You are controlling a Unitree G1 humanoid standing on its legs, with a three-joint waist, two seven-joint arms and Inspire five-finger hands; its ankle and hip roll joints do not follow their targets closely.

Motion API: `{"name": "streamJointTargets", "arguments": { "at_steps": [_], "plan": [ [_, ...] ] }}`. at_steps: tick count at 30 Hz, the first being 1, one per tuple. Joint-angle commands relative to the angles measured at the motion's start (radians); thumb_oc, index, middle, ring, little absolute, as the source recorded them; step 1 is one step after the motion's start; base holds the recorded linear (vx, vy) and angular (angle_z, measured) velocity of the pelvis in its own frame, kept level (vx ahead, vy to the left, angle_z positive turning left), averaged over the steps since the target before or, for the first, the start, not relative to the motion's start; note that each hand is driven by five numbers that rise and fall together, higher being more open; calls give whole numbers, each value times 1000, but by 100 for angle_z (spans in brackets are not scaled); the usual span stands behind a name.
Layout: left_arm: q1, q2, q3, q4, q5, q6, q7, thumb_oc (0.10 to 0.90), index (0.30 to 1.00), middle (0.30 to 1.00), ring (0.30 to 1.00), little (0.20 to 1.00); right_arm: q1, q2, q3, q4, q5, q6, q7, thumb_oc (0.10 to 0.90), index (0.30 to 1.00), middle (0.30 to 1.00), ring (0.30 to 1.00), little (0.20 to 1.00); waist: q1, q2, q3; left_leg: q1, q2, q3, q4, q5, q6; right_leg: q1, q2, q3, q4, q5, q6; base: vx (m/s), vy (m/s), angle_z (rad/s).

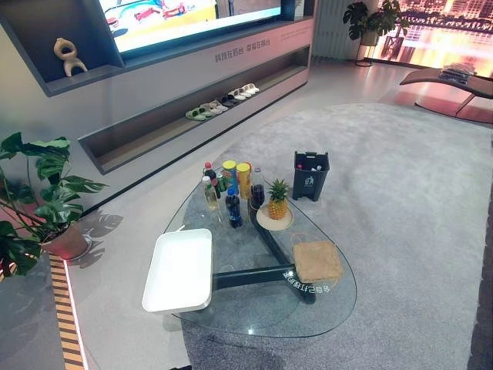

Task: Wipe the table with a cloth and put it in the basket.

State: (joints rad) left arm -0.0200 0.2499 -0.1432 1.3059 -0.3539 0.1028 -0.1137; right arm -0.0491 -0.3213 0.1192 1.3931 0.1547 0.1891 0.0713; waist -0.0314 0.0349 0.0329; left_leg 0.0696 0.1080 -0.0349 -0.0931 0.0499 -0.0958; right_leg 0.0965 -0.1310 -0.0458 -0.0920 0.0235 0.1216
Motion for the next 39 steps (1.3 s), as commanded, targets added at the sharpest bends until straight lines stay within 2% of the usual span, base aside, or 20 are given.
{"name": "streamJointTargets", "arguments": {
  "at_steps": [1,39],
  "plan": [
    [-72,4,-6,57,58,2,27,800,900,900,900,900,-53,9,27,46,-30,17,13,800,900,900,900,900,14,-15,46,28,-82,48,6,-80,46,14,52,-49,15,-34,-23,0,0,0],
    [-76,18,7,51,44,-28,37,800,900,900,900,900,-59,-3,25,37,-24,27,14,800,900,900,900,900,18,-18,40,27,-82,44,6,-78,43,17,56,-48,12,-33,-22,2,0,0]
  ]
}}
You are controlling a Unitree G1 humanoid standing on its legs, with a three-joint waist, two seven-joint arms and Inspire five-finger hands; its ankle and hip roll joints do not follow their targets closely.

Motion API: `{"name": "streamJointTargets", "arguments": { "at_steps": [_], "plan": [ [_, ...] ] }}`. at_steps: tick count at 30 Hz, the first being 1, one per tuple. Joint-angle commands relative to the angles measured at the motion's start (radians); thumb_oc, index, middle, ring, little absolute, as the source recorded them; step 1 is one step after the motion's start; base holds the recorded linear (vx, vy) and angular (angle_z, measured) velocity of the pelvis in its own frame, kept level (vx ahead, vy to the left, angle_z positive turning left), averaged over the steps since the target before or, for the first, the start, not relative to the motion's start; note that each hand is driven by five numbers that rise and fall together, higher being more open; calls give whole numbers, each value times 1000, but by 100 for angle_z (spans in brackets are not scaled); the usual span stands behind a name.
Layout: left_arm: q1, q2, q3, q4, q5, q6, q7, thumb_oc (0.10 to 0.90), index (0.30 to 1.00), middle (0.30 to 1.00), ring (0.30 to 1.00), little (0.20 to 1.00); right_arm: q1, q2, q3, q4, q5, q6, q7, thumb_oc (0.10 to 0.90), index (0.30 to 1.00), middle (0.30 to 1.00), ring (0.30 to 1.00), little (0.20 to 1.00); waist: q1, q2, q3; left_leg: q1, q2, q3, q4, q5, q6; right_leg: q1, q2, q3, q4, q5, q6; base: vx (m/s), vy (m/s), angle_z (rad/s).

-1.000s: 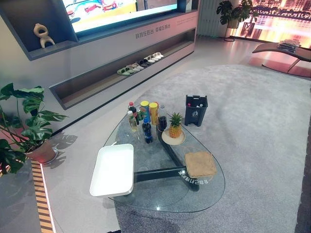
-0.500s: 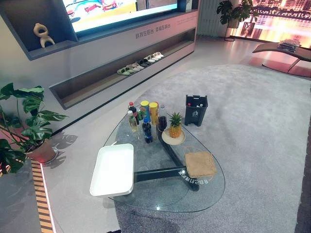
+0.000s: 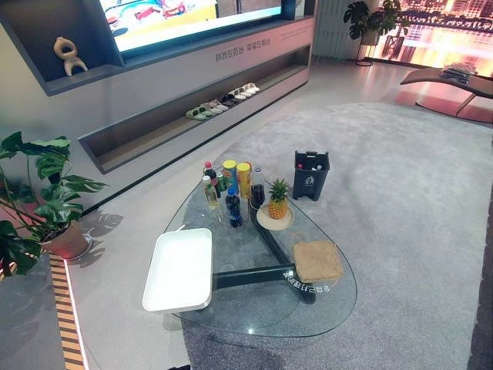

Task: Wipe the table with a cloth and put it in the basket.

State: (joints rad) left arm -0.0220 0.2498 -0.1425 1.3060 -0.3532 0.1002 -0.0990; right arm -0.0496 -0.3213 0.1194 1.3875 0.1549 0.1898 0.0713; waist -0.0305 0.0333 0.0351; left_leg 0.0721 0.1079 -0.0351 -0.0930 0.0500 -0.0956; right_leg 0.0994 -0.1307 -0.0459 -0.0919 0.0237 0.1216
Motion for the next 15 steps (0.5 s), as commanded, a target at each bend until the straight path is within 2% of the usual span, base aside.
{"name": "streamJointTargets", "arguments": {
  "at_steps": [1,9,15],
  "plan": [
    [-75,20,8,50,42,-26,22,800,900,900,900,900,-58,-4,23,42,-24,28,15,800,900,900,900,900,17,-16,39,24,-81,44,6,-77,43,14,56,-46,12,-32,-22,37,-3,0],
    [-83,33,11,23,-29,-50,37,800,900,900,900,900,-62,-24,22,26,-2,24,11,800,900,900,900,900,13,-8,84,-20,-80,47,6,-56,43,-32,49,-35,10,-9,-16,3,0,0],
    [-159,35,-9,-16,-137,-114,36,800,900,900,900,900,-140,-49,33,-1,72,25,-18,800,900,900,900,900,-1,16,220,-145,-96,35,6,-4,54,-169,46,-6,15,41,-22,-196,16,-2]
  ]
}}
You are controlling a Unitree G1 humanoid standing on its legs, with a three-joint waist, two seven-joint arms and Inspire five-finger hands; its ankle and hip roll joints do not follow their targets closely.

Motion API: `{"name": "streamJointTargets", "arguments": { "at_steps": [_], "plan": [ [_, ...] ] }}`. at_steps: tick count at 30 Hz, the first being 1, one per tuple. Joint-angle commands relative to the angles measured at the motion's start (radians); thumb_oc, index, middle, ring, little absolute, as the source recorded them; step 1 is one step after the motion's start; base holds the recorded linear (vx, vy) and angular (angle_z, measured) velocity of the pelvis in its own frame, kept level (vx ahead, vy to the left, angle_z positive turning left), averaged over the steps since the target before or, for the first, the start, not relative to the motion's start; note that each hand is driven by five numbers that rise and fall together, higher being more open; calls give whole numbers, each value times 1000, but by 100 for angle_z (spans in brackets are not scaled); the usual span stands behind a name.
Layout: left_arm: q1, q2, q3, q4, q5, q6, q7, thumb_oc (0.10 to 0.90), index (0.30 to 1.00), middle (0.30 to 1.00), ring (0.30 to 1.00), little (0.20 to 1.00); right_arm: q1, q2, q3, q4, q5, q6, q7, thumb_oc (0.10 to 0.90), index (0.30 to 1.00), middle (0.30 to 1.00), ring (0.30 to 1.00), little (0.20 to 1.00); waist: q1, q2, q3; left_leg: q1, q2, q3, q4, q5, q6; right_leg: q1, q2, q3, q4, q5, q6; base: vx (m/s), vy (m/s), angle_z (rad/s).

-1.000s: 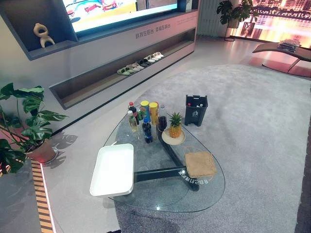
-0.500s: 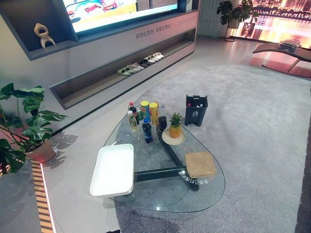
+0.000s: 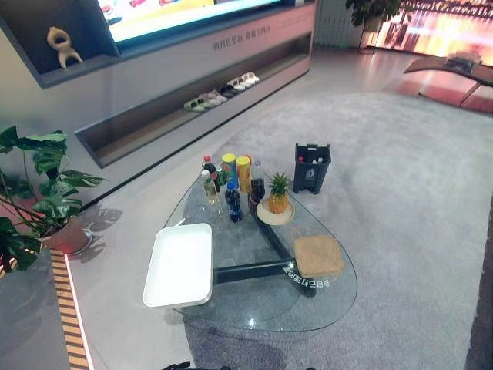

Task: Wipe the table with a cloth and put it in the basket.

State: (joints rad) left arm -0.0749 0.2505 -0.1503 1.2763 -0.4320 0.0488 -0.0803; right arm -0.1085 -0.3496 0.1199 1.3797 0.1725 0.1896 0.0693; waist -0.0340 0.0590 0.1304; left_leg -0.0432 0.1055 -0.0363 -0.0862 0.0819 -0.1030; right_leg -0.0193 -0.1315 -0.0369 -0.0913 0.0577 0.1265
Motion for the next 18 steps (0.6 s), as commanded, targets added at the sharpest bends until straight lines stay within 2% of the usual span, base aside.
{"name": "streamJointTargets", "arguments": {
  "at_steps": [1,5,9,11,12,15,18],
  "plan": [
    [-123,37,-2,7,-77,-75,18,800,900,900,900,900,-99,-25,34,4,62,25,-21,800,900,900,900,900,1,-6,153,-58,-94,39,-1,-25,61,-79,48,-14,15,15,-28,-222,3,-5],
    [-182,48,1,-19,-127,-105,14,800,900,900,900,900,-149,-37,41,-20,97,28,-38,800,900,900,900,900,3,-1,227,-149,-96,46,-1,1,60,-177,56,-16,36,27,-33,-196,-14,-7],
    [-266,75,-9,-50,-219,-131,6,800,900,900,900,900,-201,-57,50,-37,166,9,-57,800,900,900,900,900,12,-9,314,-280,-108,34,35,43,59,-331,68,-18,154,7,-48,-204,-27,-4],
    [-272,75,-10,-52,-223,-133,4,800,900,900,900,900,-204,-59,48,-38,172,5,-59,800,900,900,900,900,12,-9,320,-297,-110,32,49,42,58,-346,67,-19,165,5,-49,-146,-5,-2],
    [-290,80,-25,-80,-235,-148,6,800,900,900,900,900,-236,-79,40,-53,209,-6,-74,800,900,900,900,900,11,-10,357,-382,-120,31,127,32,57,-425,64,-30,234,-8,-53,-241,-9,-8],
    [-306,84,-32,-110,-258,-151,21,800,900,900,900,900,-264,-85,42,-63,231,-15,-88,800,900,900,900,900,14,-11,376,-437,-129,26,189,17,62,-477,68,-38,287,-23,-61,-165,-20,-6],
    [-326,94,-29,-130,-289,-160,30,800,900,900,900,900,-281,-86,42,-81,258,-36,-105,800,900,900,900,900,14,-18,390,-516,-143,21,307,-14,66,-541,70,-49,373,-51,-72,-105,-53,1]
  ]
}}
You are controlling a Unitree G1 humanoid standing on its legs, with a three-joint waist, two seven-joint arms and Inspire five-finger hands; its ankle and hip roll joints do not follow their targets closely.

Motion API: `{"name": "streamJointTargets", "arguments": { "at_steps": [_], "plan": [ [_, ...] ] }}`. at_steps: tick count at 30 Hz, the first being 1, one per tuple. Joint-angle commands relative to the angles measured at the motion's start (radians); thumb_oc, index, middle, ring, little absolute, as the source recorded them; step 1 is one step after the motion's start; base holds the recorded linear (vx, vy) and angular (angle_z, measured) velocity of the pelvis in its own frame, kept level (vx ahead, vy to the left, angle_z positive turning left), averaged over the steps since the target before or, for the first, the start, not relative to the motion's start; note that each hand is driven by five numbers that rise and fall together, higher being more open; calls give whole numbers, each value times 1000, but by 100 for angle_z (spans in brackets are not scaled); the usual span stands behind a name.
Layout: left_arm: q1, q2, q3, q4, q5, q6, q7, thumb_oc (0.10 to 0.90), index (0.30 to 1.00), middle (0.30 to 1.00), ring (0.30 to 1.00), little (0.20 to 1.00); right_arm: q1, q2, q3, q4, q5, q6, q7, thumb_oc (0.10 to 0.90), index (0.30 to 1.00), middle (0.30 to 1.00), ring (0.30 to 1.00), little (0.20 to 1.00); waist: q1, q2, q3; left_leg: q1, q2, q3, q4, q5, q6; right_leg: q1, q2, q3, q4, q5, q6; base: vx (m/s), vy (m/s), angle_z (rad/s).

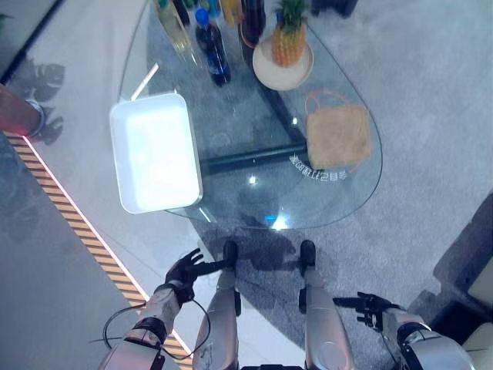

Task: Wipe the table with a cloth and put it in the basket.

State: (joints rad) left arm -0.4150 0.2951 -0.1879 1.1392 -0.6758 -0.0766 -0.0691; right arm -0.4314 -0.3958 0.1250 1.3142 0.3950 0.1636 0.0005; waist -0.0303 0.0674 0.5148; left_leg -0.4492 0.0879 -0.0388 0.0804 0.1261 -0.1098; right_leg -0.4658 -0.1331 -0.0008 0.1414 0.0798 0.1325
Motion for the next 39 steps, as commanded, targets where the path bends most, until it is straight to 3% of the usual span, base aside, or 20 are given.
{"name": "streamJointTargets", "arguments": {
  "at_steps": [1,5,11,19,32,39],
  "plan": [
    [12,53,11,5,-48,-37,16,800,900,900,900,900,40,-41,35,-20,42,-16,-40,800,900,900,900,900,11,-27,5,-126,-127,23,163,-64,73,-107,72,-87,158,-80,-80,-68,-58,6],
    [4,70,21,1,-71,-42,8,800,900,900,900,900,19,-48,27,-36,55,-60,-61,800,900,900,900,900,12,-30,5,-215,-123,18,301,-116,80,-198,79,-78,287,-130,-94,-20,-38,6],
    [15,72,31,-2,-86,-52,1,800,900,900,900,900,-9,-62,9,-55,51,-146,-117,800,900,900,900,900,21,-28,5,-297,-116,15,413,-164,89,-280,89,-69,402,-175,-106,1,-11,1],
    [37,82,38,-32,-113,-63,-2,800,900,900,900,900,-40,-103,-6,-119,41,-257,-164,800,900,900,900,900,29,-29,5,-361,-115,10,445,-174,97,-347,91,-68,441,-177,-111,1,-12,-1],
    [33,113,55,-36,-175,-69,-9,800,900,900,900,900,-90,-160,-36,-110,58,-313,-218,800,900,900,900,900,45,-37,5,-412,-110,4,458,-175,94,-386,87,-74,454,-177,-115,0,-1,0],
    [53,134,54,-49,-211,-90,-12,800,900,900,900,900,-169,-267,-39,-244,67,-407,-359,800,900,900,900,900,49,-52,5,-413,-105,1,424,-163,90,-381,88,-81,403,-150,-108,3,-21,2]
  ]
}}
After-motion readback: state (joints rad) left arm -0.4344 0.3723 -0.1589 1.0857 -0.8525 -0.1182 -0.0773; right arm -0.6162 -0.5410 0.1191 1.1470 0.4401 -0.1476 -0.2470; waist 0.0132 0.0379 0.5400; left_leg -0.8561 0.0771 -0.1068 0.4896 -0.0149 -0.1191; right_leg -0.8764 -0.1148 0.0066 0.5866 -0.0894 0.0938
